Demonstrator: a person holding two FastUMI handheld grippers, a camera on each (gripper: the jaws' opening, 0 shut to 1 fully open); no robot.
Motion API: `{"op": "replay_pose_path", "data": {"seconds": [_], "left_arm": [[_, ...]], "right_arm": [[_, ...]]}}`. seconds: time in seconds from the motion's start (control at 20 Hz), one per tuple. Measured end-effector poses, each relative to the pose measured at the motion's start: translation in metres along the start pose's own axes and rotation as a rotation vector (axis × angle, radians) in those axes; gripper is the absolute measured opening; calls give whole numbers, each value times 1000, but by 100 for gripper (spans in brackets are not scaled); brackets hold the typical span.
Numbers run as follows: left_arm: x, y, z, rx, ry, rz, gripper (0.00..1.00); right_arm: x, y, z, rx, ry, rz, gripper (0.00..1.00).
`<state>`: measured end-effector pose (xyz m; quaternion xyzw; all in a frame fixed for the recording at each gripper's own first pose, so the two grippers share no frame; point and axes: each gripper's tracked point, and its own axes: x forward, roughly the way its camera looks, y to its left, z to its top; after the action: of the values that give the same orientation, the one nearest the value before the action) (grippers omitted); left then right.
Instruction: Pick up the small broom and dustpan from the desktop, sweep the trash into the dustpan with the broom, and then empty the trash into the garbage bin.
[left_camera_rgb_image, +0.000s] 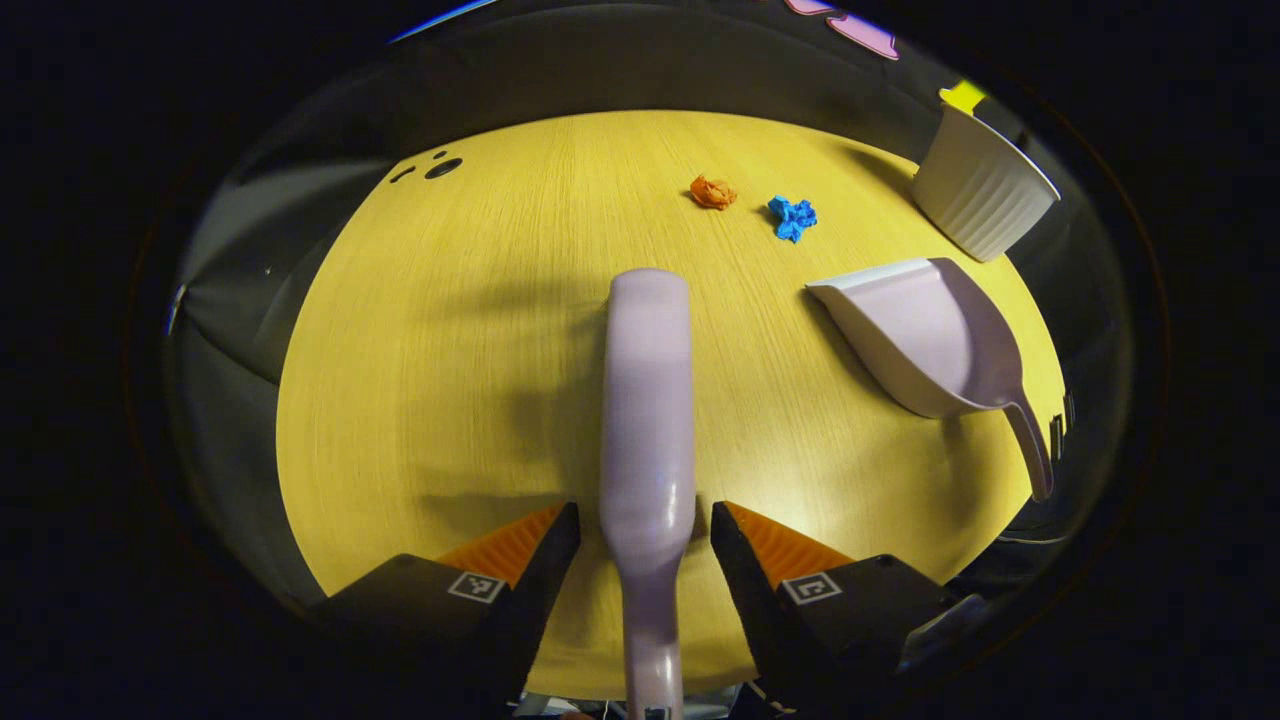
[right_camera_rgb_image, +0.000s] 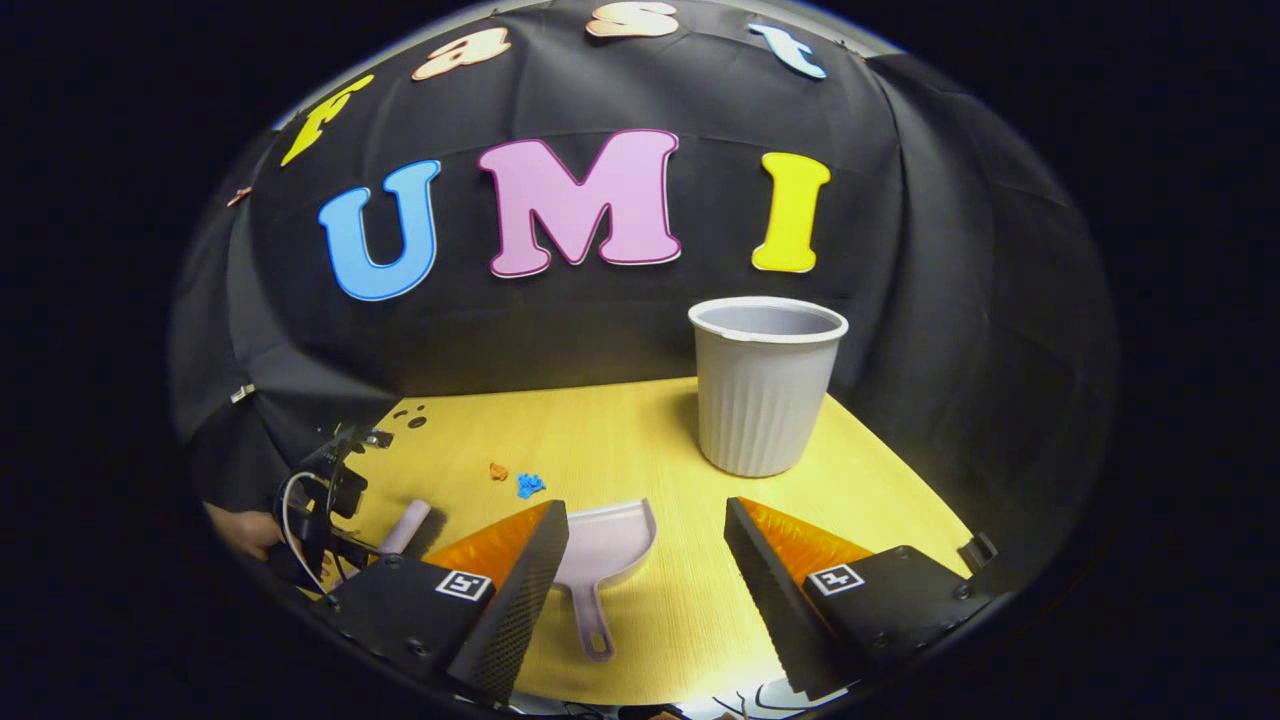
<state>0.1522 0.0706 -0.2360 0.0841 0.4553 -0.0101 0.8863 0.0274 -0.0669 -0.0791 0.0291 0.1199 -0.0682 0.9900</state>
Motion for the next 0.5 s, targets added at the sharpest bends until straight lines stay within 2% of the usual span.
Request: {"op": "replay_pose_path", "data": {"seconds": [0.05,0.1,0.15,0.2,0.35,0.45,0.5], "left_arm": [[2,1,-2,5,4,8,84],[-2,2,-2,21,-1,24,79],[2,0,-2,36,-9,22,71],[1,-3,-2,44,-12,22,58],[1,-5,-4,29,-44,27,41],[0,-6,-4,-11,-69,22,36],[0,-9,-3,-7,-80,-5,34]], "right_arm": [[0,-1,-2,3,6,-4,98],[0,0,-3,5,12,-4,98],[1,1,-5,5,17,-1,98],[2,3,-6,2,22,4,98],[7,10,-12,-11,52,25,98],[11,17,-17,-21,74,49,99],[13,20,-20,-26,89,62,98]]}}
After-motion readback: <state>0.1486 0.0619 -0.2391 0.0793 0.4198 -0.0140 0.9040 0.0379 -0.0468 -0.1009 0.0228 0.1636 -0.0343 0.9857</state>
